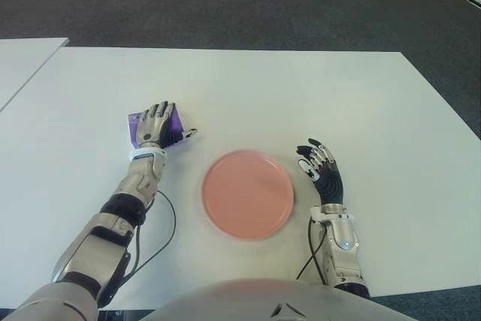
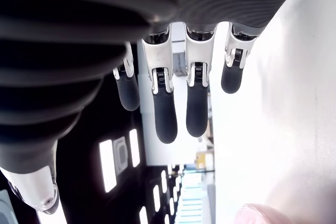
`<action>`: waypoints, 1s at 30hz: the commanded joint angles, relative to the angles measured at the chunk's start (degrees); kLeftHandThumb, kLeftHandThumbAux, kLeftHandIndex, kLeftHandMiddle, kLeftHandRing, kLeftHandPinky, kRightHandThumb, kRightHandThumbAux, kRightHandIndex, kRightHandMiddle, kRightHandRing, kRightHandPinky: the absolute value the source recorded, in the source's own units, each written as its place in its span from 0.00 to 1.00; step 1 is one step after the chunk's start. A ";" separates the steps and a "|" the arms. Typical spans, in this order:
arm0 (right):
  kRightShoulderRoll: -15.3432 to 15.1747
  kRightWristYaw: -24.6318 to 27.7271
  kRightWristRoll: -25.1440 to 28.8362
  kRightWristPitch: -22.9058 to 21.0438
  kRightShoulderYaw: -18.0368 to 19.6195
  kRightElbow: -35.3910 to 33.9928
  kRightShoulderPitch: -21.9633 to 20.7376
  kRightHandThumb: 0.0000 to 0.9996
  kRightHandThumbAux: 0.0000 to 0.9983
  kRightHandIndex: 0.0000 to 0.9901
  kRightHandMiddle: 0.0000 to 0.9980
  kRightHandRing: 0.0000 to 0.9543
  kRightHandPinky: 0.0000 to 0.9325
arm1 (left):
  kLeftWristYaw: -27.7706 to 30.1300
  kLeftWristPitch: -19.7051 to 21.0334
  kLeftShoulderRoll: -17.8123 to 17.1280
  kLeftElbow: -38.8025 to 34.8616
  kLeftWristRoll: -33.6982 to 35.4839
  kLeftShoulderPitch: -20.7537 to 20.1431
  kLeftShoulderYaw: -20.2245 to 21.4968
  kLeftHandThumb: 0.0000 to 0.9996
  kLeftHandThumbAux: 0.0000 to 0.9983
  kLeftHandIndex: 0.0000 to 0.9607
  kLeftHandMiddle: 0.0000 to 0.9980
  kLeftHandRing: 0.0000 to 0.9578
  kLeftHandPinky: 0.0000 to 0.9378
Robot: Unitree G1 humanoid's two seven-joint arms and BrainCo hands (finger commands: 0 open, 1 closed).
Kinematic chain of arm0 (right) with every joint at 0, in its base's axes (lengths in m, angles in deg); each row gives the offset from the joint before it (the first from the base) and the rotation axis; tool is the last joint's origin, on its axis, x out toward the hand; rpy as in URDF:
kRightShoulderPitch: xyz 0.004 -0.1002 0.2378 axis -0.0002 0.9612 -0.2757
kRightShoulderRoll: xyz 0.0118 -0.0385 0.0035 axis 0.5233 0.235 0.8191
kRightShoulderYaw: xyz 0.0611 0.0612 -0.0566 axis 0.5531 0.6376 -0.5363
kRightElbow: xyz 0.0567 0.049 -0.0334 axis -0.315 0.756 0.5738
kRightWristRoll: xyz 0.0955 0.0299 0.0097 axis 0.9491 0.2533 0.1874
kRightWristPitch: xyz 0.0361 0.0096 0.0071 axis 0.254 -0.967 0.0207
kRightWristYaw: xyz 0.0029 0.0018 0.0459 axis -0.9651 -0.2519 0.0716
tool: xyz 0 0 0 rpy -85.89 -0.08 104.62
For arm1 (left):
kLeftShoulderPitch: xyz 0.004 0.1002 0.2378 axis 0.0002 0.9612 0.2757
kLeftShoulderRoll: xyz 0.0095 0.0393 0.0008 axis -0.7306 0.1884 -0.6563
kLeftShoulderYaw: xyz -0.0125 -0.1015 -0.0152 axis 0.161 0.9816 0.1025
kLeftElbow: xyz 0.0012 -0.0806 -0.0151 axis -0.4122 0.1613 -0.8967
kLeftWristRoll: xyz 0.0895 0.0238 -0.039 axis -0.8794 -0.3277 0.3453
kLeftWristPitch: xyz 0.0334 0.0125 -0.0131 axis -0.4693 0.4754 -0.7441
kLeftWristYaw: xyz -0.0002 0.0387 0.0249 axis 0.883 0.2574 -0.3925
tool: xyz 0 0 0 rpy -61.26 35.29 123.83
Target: Put the tissue paper into the plate.
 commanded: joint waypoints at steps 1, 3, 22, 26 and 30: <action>-0.51 -0.02 1.36 -4.05 1.95 8.22 6.23 0.21 0.61 0.20 0.37 0.32 0.22 | -0.48 1.06 2.29 6.04 1.38 5.31 -1.60 0.15 0.33 0.12 0.09 0.09 0.15; -0.50 0.24 1.46 -2.06 2.16 8.88 6.42 0.21 0.61 0.20 0.37 0.32 0.24 | -1.68 0.86 2.51 6.58 1.31 5.51 -1.91 0.15 0.34 0.13 0.09 0.10 0.15; -3.62 5.39 2.88 1.27 4.38 12.46 5.75 0.11 0.62 0.18 0.30 0.25 0.16 | -6.72 -0.28 5.95 11.18 1.90 7.69 -3.14 0.18 0.35 0.13 0.11 0.11 0.17; -4.17 5.52 2.62 0.62 4.84 12.69 5.67 0.09 0.63 0.17 0.30 0.24 0.14 | -6.58 -0.71 6.65 13.30 2.49 7.16 -2.88 0.19 0.35 0.13 0.12 0.12 0.17; -4.57 5.66 2.37 -0.22 5.17 12.42 5.84 0.09 0.63 0.16 0.29 0.23 0.12 | -6.44 -1.44 7.47 16.28 3.03 6.52 -2.53 0.20 0.37 0.14 0.13 0.13 0.18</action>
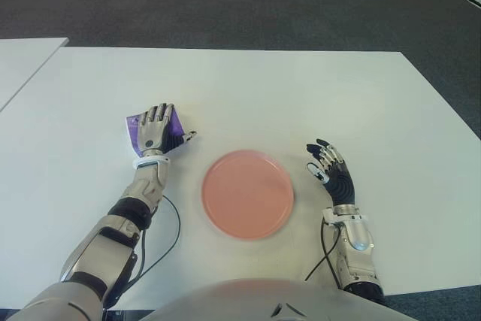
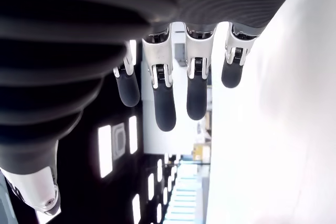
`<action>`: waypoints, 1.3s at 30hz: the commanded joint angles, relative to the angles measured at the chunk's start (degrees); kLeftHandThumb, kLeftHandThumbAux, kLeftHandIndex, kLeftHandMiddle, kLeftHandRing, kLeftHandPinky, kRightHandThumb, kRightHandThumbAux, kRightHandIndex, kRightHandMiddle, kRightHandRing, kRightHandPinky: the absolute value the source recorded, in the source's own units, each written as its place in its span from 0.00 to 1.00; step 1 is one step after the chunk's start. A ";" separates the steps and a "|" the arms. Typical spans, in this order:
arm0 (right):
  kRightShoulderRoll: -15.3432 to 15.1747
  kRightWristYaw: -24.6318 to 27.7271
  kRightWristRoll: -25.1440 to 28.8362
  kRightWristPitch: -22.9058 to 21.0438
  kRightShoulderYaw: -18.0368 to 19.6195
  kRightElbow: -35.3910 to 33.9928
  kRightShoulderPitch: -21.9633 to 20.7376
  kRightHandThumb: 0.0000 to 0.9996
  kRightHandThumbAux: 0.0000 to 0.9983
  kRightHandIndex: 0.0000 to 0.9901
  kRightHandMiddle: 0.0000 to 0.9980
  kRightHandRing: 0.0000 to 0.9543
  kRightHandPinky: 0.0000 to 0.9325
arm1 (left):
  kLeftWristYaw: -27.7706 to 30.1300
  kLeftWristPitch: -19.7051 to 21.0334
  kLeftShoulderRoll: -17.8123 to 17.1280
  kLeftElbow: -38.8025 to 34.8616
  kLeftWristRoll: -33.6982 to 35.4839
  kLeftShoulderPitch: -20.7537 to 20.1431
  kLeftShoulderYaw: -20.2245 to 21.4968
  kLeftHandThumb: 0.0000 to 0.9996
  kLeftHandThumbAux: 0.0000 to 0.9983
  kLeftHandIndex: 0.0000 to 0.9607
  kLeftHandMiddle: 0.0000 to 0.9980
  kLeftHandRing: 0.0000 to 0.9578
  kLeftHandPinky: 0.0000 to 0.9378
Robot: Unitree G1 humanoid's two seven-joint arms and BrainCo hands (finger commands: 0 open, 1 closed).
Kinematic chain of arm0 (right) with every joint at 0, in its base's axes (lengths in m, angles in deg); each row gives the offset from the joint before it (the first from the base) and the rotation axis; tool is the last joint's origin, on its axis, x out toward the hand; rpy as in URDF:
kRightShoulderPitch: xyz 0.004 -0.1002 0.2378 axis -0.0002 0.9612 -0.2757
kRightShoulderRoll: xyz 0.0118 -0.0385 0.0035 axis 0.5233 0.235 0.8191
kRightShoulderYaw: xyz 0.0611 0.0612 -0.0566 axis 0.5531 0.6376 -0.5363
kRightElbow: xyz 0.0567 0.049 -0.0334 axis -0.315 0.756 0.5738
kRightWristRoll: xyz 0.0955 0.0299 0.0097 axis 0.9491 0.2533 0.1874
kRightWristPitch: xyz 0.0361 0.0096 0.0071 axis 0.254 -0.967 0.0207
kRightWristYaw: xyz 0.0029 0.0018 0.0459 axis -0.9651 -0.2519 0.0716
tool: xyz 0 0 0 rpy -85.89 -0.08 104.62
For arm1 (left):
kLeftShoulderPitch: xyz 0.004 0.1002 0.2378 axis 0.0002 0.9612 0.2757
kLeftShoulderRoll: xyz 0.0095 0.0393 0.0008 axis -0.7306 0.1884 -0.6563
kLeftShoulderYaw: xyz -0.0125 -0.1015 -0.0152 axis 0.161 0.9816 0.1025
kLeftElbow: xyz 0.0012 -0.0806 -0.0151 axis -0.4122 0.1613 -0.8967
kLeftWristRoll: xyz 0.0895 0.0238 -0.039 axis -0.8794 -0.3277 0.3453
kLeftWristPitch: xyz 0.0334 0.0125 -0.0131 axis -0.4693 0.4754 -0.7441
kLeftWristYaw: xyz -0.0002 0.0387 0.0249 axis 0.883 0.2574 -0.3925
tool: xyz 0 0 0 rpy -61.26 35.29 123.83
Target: Put the tissue paper into the plate.
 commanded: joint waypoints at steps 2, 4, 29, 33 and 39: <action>0.11 0.67 2.07 -2.82 1.70 9.60 6.81 0.09 0.63 0.16 0.29 0.23 0.12 | 5.14 -0.02 4.75 10.79 3.42 6.74 -1.50 0.21 0.38 0.14 0.13 0.13 0.19; 0.07 0.71 2.27 -2.83 1.87 9.59 6.76 0.09 0.63 0.16 0.29 0.23 0.13 | 5.24 -0.05 5.02 11.54 3.45 6.46 -1.40 0.22 0.39 0.14 0.13 0.14 0.20; -0.37 0.57 2.30 -3.37 2.43 9.36 6.18 0.11 0.67 0.19 0.31 0.24 0.13 | -4.71 -1.39 6.71 18.12 2.08 3.74 -1.96 0.80 0.67 0.42 0.56 0.70 0.78; -0.17 0.24 1.82 -2.96 2.14 9.36 6.21 0.10 0.67 0.19 0.30 0.23 0.09 | -6.48 -3.38 6.39 16.63 3.03 3.99 -1.21 0.84 0.66 0.43 0.54 0.75 0.82; 0.15 -0.03 1.32 -1.76 1.85 10.62 6.10 0.09 0.64 0.16 0.29 0.22 0.08 | -8.05 -7.49 5.99 17.10 4.79 4.08 -0.05 0.86 0.66 0.43 0.54 0.79 0.84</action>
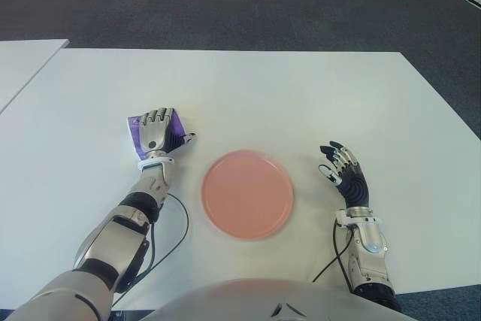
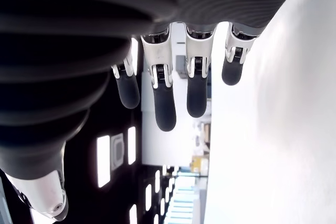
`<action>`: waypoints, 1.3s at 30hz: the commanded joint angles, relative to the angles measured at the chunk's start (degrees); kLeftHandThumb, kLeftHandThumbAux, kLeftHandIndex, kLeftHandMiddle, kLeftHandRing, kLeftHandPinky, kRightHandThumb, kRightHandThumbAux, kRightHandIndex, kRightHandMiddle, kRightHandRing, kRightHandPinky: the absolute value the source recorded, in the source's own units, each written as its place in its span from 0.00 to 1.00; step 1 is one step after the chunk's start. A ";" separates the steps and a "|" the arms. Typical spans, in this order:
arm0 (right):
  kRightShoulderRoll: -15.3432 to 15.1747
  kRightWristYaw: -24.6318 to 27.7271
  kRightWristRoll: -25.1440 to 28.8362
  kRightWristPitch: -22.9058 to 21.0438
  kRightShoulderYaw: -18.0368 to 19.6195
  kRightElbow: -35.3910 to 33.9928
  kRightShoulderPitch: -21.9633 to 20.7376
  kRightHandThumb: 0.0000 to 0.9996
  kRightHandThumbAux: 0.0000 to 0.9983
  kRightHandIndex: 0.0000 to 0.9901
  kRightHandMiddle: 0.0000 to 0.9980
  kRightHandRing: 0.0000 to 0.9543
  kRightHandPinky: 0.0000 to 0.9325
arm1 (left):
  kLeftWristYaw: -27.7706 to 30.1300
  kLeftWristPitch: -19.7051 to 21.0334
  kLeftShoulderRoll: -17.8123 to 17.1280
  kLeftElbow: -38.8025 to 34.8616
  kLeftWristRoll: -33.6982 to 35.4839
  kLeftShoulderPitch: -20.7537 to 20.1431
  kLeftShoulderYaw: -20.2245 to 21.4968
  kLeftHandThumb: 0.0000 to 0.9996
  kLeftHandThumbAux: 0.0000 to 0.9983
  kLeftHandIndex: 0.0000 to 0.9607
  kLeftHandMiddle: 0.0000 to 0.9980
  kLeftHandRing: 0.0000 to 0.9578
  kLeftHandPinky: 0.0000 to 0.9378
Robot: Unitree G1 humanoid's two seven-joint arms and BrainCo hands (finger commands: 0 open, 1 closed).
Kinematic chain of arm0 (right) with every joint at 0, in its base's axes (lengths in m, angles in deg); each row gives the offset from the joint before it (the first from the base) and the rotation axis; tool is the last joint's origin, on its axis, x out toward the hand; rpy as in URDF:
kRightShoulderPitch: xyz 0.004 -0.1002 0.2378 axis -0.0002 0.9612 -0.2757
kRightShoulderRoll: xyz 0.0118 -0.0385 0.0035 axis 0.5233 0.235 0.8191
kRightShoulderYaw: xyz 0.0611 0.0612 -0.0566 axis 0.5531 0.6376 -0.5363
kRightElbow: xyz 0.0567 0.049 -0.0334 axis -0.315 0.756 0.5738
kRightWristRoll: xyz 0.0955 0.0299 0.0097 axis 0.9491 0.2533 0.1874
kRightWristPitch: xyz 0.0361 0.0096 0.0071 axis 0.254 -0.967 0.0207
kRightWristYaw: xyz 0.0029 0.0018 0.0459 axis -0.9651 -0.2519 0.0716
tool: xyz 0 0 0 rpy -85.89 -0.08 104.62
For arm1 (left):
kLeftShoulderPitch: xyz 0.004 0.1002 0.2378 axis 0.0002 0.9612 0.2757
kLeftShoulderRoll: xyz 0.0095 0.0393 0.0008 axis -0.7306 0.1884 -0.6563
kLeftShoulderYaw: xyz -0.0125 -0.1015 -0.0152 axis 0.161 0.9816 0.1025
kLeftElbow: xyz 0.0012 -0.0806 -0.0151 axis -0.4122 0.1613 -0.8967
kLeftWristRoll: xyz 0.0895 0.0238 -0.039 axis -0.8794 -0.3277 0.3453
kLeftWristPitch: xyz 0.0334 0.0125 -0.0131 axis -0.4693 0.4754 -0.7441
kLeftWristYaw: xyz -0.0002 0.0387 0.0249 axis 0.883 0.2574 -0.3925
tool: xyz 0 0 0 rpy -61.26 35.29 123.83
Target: Put the tissue paper into the plate.
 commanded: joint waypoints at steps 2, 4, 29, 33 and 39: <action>2.30 -0.97 -0.79 -1.43 -0.59 9.91 5.98 0.09 0.64 0.15 0.28 0.21 0.08 | 3.04 -3.52 2.74 5.49 3.98 8.29 -0.26 0.86 0.67 0.42 0.54 0.81 0.85; 2.38 -1.16 -0.95 -0.88 -0.65 10.19 5.83 0.09 0.64 0.15 0.28 0.22 0.10 | 2.69 -4.27 2.70 4.23 4.60 8.43 0.05 0.86 0.67 0.42 0.54 0.82 0.85; 4.07 -2.58 0.09 -3.02 -0.62 13.11 3.45 0.10 0.66 0.21 0.33 0.25 0.13 | 1.68 -8.30 1.50 -5.00 6.49 9.03 1.65 0.86 0.67 0.42 0.54 0.89 0.90; 4.82 -3.21 0.12 -2.08 -0.57 14.12 3.01 0.13 0.64 0.21 0.34 0.27 0.12 | 1.96 -8.67 0.99 -9.75 6.95 10.15 2.21 0.86 0.67 0.42 0.54 0.89 0.90; 5.50 -3.61 0.04 -0.55 -0.82 15.09 2.56 0.16 0.61 0.22 0.35 0.28 0.14 | 2.65 -8.69 -0.91 -17.11 6.15 10.86 2.13 0.86 0.67 0.42 0.54 0.89 0.90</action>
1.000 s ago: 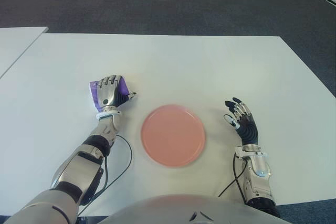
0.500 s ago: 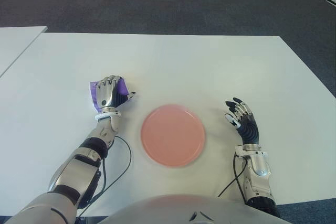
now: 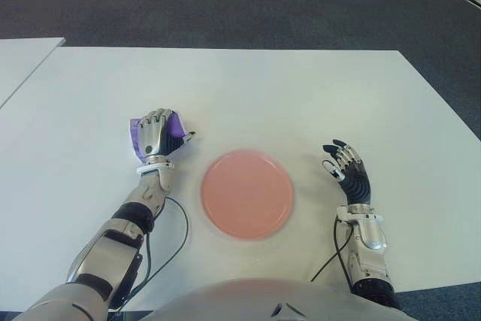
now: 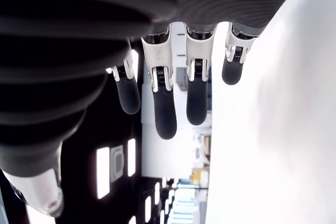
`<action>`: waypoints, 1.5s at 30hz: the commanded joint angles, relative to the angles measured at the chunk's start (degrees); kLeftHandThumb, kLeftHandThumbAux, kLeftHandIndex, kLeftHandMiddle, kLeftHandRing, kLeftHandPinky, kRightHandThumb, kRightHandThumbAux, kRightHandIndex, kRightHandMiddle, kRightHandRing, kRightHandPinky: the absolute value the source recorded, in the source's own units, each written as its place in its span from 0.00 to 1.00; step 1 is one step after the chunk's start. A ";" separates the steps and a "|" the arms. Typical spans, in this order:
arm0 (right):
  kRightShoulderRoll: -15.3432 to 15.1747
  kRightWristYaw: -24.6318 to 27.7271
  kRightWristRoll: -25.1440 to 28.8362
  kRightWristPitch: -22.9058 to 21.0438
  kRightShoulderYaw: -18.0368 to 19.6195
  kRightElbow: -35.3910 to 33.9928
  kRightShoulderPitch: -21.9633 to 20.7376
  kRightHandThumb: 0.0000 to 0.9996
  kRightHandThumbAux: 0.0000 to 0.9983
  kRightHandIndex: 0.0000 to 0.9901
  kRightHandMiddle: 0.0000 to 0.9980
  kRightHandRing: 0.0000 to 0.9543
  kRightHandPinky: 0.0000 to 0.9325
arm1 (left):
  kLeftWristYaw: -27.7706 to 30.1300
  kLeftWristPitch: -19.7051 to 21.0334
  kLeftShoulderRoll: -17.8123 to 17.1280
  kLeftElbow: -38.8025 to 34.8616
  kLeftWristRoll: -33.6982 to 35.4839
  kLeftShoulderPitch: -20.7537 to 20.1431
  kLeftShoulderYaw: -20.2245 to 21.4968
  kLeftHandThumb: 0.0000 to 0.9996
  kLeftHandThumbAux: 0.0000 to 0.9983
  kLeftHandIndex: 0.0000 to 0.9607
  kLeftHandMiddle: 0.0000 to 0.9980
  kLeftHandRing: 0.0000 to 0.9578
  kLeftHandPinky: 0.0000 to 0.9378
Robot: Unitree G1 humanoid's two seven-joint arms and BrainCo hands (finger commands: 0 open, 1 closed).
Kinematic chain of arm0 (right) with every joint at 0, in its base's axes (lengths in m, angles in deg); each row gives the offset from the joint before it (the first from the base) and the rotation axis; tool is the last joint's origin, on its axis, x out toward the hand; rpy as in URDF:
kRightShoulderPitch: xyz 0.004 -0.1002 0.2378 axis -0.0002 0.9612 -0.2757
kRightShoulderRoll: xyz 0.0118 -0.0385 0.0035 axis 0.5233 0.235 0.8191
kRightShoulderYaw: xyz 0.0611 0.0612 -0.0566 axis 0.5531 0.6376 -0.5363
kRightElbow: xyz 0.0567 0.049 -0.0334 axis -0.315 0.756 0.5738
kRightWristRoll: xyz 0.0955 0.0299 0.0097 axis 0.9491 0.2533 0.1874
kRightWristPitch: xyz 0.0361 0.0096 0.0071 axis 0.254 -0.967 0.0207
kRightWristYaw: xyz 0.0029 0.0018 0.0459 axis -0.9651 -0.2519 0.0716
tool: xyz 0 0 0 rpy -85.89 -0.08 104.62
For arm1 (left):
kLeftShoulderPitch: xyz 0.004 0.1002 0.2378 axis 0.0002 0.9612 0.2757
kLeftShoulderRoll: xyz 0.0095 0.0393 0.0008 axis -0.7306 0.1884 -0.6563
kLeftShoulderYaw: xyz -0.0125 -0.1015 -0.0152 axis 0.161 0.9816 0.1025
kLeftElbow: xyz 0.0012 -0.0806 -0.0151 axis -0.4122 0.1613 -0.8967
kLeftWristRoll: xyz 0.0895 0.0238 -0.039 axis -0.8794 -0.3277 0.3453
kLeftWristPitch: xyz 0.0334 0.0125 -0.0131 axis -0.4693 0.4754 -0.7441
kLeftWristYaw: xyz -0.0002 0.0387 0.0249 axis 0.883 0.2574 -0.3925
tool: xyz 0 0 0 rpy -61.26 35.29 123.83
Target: Put the tissue paper into the plate.
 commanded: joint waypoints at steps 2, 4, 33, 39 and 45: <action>5.50 -1.26 -0.16 -1.17 -1.21 13.05 4.85 0.17 0.60 0.22 0.35 0.28 0.14 | 5.87 0.96 -0.16 -8.27 1.12 5.11 -0.70 0.86 0.67 0.42 0.54 0.90 0.91; 5.59 -1.78 -0.52 -1.03 -1.32 13.24 4.69 0.18 0.60 0.23 0.35 0.29 0.17 | 6.66 1.49 -0.74 -11.12 0.64 5.60 -0.74 0.86 0.67 0.42 0.54 0.90 0.91; 6.03 -1.18 0.51 -3.57 -2.71 13.11 3.74 0.18 0.59 0.19 0.36 0.32 0.23 | 37.86 14.05 -5.99 -70.71 -15.29 12.21 -0.25 0.86 0.66 0.42 0.54 0.90 0.91; 6.18 0.27 1.23 -2.21 -2.12 14.74 3.07 0.18 0.59 0.18 0.36 0.33 0.25 | 40.21 13.96 -4.90 -72.49 -17.73 11.94 -0.99 0.86 0.66 0.43 0.55 0.91 0.92; 6.35 -0.52 0.35 -1.29 -1.78 16.03 2.61 0.18 0.60 0.19 0.36 0.34 0.27 | 41.29 13.00 -2.94 -74.48 -21.07 13.93 -4.94 0.86 0.66 0.43 0.56 0.91 0.92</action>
